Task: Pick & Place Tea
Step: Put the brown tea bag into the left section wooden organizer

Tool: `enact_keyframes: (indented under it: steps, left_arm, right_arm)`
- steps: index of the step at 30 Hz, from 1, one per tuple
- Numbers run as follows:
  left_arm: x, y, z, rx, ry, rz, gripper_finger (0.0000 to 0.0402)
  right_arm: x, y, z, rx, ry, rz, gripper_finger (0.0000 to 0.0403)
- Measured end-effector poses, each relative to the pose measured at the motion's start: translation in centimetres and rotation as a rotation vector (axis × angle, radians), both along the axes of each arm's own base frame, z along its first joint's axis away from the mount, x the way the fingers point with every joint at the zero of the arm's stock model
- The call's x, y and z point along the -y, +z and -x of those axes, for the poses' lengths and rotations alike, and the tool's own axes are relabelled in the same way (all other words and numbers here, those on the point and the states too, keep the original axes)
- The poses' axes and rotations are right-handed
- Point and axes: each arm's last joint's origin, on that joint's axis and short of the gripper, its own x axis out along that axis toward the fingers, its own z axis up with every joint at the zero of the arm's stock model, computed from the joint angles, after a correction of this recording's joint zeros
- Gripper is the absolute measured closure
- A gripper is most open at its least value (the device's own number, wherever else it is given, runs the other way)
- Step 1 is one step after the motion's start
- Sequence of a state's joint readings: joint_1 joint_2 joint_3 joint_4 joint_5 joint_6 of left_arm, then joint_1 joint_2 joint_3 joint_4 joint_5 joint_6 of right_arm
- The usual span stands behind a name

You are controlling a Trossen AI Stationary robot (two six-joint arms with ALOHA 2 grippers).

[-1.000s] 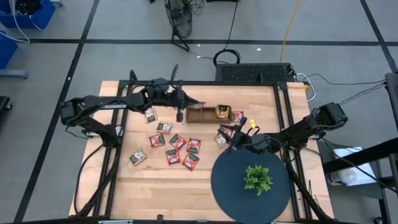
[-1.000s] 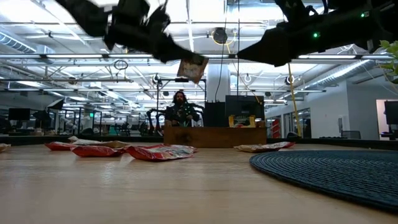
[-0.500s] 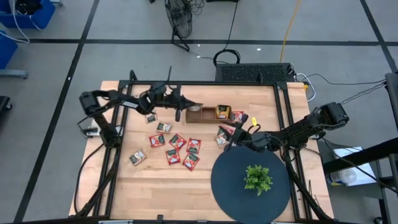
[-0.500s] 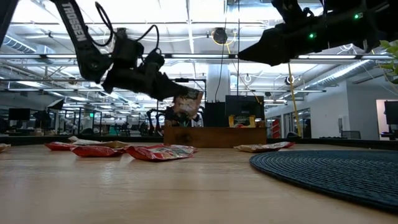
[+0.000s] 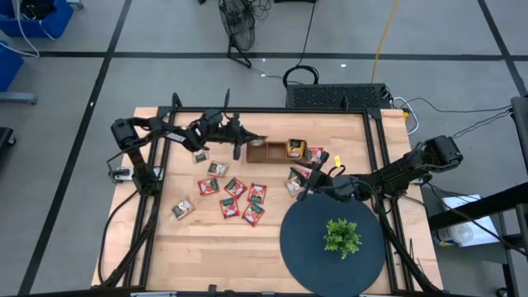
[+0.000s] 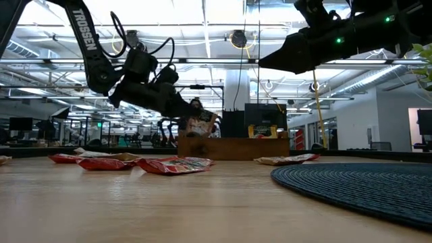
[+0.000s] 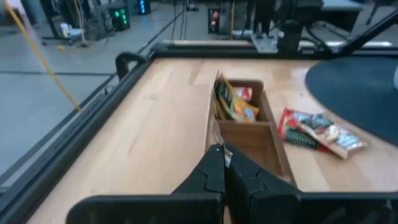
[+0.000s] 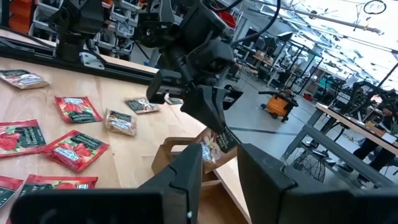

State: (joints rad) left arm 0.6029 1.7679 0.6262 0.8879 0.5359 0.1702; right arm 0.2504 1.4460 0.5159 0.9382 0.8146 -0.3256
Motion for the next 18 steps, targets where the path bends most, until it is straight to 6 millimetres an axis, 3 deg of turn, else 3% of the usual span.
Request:
enact_keyframes:
  steps: [11, 18]
  left_arm:
    - [0.11, -0.42, 0.05, -0.042, 0.008, 0.016, 0.0398]
    - [0.31, -0.44, -0.22, -0.053, 0.099, 0.035, 0.0353]
  right_arm:
    - [0.0, -0.01, 0.0, -0.001, 0.0, 0.0, 0.0314]
    - [0.0, -0.01, 0.0, 0.005, 0.0, -0.009, 0.0314]
